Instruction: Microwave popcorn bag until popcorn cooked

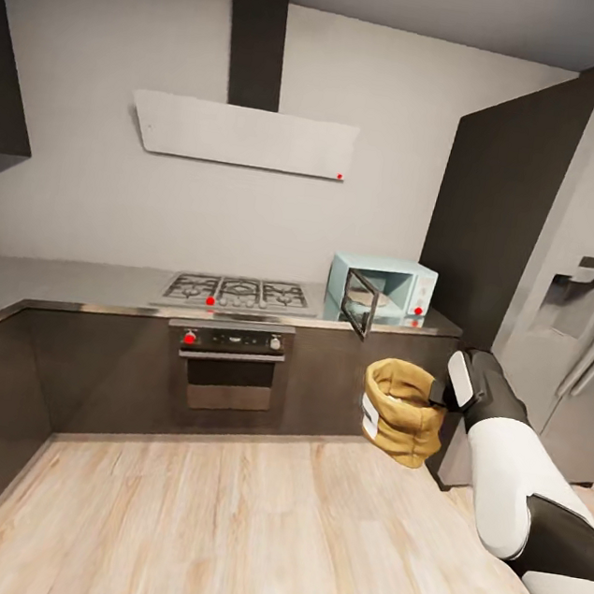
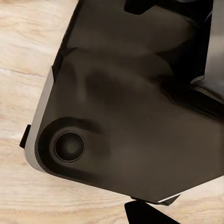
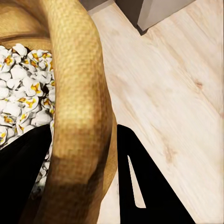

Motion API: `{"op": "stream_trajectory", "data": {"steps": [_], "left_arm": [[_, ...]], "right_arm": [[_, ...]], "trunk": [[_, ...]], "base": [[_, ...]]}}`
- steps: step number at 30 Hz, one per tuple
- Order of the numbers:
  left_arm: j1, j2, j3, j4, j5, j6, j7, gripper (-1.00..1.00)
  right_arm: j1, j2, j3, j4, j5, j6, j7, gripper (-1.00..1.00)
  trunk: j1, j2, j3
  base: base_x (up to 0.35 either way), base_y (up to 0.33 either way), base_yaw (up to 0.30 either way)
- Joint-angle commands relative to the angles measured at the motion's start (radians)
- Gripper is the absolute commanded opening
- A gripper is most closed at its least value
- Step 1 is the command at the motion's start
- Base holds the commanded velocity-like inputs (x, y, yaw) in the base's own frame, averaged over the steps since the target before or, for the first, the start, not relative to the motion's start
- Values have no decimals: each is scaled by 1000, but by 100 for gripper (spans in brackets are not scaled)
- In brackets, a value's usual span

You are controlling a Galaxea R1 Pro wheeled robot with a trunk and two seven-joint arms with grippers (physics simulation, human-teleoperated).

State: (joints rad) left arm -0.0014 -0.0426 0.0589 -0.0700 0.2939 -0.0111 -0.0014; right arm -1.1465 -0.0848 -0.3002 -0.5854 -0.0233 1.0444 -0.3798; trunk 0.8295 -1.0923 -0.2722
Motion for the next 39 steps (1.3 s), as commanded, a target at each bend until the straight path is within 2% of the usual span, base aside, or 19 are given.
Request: {"op": "stream_trajectory", "data": {"steps": [1,22,39], "left_arm": [[0,0,5,-1,2,-1,0,100],[0,-5,7,1,2,0,11,100],[0,-5,5,1,-1,-1,11,100]], "right_arm": [[-1,0,-2,-1,-3,3,-4,-100],[-1,4,-1,-1,-1,3,-4,-100],[-1,5,-1,-1,-1,3,14,-100]], "trunk": [[0,-1,-1],[0,-1,-1],[0,-1,-1]], "base": [[0,0,-295],[0,0,-294],[35,-18,-17]]}}
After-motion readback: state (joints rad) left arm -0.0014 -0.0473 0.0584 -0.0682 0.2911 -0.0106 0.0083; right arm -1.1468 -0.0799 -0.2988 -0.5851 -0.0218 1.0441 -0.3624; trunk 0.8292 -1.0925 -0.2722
